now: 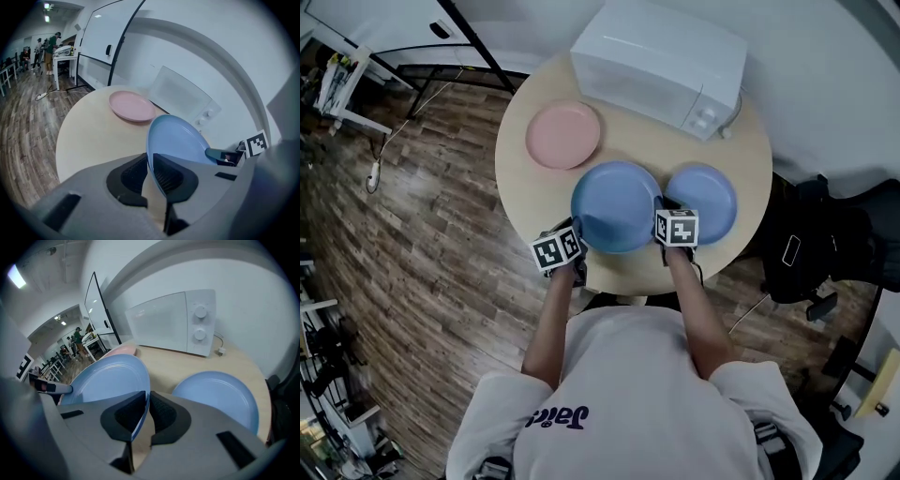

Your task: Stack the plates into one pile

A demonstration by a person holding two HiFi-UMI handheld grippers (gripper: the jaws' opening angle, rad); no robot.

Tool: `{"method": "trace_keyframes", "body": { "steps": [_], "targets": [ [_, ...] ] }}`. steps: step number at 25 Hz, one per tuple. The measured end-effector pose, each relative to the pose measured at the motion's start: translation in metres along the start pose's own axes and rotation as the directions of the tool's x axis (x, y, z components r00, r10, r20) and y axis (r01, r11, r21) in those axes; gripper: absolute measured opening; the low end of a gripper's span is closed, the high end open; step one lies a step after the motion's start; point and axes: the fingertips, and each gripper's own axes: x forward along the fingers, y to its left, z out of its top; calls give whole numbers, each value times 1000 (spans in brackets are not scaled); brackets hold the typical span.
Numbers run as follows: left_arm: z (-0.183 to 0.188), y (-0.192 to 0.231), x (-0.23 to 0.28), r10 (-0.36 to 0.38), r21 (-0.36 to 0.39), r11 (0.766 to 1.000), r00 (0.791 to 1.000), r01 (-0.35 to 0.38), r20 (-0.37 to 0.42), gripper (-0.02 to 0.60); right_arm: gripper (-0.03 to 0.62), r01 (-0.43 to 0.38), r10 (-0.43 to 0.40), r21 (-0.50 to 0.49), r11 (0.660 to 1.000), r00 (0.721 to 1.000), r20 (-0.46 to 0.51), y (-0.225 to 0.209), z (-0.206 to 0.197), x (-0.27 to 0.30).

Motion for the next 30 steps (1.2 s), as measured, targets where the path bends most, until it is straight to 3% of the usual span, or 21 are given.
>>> {"method": "trace_keyframes", "body": {
  "steps": [6, 14, 23, 30],
  "targets": [
    [5, -45, 26, -62, 89, 994, 997, 65, -38, 43, 37, 67, -70, 81, 994, 997, 36, -47, -5, -23],
    [4, -116, 64, -134, 205, 967, 985, 154, -107, 43, 38, 180, -192, 170, 969, 980, 59, -116, -20, -57],
    [-16, -197, 109, -175, 364, 901, 965, 237, -196, 43, 38, 269, -297, 321, 908, 954, 40, -193, -59, -88],
    [-31, -232, 137, -158, 487, 839, 966, 241, -205, 43, 38, 314, -346, 364, 877, 938, 22, -231, -74, -98]
  ]
}}
